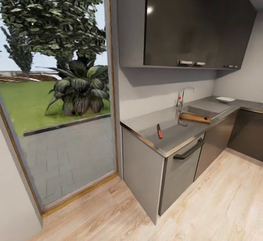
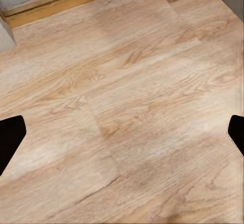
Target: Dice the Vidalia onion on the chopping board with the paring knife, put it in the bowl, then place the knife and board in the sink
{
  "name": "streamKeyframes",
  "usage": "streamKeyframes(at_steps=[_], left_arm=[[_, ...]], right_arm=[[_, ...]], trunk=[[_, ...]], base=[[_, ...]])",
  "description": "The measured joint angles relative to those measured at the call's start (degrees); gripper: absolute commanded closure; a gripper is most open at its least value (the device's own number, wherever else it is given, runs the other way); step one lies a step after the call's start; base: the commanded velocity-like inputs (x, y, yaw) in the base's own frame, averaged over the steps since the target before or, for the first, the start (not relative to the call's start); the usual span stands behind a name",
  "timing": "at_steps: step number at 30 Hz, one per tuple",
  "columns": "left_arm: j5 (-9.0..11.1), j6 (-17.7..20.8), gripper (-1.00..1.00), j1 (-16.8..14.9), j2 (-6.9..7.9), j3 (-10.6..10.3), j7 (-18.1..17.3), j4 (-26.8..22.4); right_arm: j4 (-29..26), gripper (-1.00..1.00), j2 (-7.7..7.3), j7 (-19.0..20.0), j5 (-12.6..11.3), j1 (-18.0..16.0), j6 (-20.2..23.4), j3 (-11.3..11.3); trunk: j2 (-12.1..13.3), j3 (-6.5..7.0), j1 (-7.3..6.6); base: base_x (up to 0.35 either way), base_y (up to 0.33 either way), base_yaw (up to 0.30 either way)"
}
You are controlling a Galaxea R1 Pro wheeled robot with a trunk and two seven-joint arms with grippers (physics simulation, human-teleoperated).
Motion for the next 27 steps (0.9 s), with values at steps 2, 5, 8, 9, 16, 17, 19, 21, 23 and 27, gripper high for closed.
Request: streamKeyframes(at_steps=[2, 5, 8, 9, 16, 17, 19, 21, 23, 27], left_arm=[[-0.02, 0.03, -1.0, 0.0, 0.01, -0.01, 0.0, 0.0], [-0.03, 0.03, -1.0, 0.0, 0.02, -0.02, 0.0, 0.0], [-0.03, 0.05, -1.0, 0.0, 0.02, -0.02, 0.0, 0.0], [-0.03, 0.05, -1.0, 0.0, 0.02, -0.02, 0.0, 0.0], [-0.03, 0.06, -1.0, 0.0, 0.02, -0.04, 0.01, 0.01], [-0.04, 0.06, -1.0, 0.0, 0.02, -0.04, 0.01, 0.01], [-0.02, 0.06, -1.0, 0.0, 0.02, -0.05, 0.01, 0.01], [-0.01, 0.06, -1.0, 0.0, -0.01, -0.05, 0.01, 0.01], [-0.02, 0.06, -1.0, 0.0, -0.01, -0.04, 0.01, 0.01], [-0.04, 0.05, -1.0, 0.0, 0.0, -0.01, 0.0, 0.0]], right_arm=[[0.0, -1.0, 0.0, -0.01, 0.0, 0.0, 0.0, 0.0], [-0.01, -1.0, 0.0, -0.02, 0.0, 0.0, 0.0, 0.0], [-0.01, -1.0, 0.0, -0.02, 0.0, 0.0, 0.0, 0.0], [-0.01, -1.0, 0.0, -0.02, 0.0, 0.0, 0.0, 0.0], [-0.01, -1.0, 0.0, -0.12, 0.0, 0.0, 0.01, 0.0], [-0.02, -1.0, 0.0, -0.15, 0.0, 0.0, -0.01, 0.0], [-0.02, -1.0, 0.0, -0.18, 0.0, 0.01, -0.04, 0.0], [-0.02, -1.0, 0.0, -0.2, 0.0, 0.01, -0.06, 0.0], [-0.01, -1.0, 0.0, -0.2, 0.0, 0.0, -0.07, 0.0], [0.0, -1.0, 0.0, -0.19, 0.0, 0.0, -0.06, 0.0]], trunk=[[0.0, 0.0, 0.0], [0.0, 0.0, 0.0], [0.0, 0.0, 0.0], [0.0, 0.0, 0.0], [0.0, 0.1, 0.0], [0.0, 0.12, 0.0], [0.0, 0.17, 0.0], [0.0, 0.23, 0.0], [0.0, 0.29, 0.0], [0.0, 0.41, 0.0]], base=[[0.0, -0.069, -0.281], [0.0, -0.107, -0.281], [0.0, -0.124, -0.281], [0.0, -0.126, -0.281], [0.0, -0.178, -0.281], [0.0, -0.281, -0.281], [0.0, -0.294, -0.281], [0.0, -0.291, -0.281], [0.0, -0.205, -0.281], [0.0, -0.081, -0.281]])
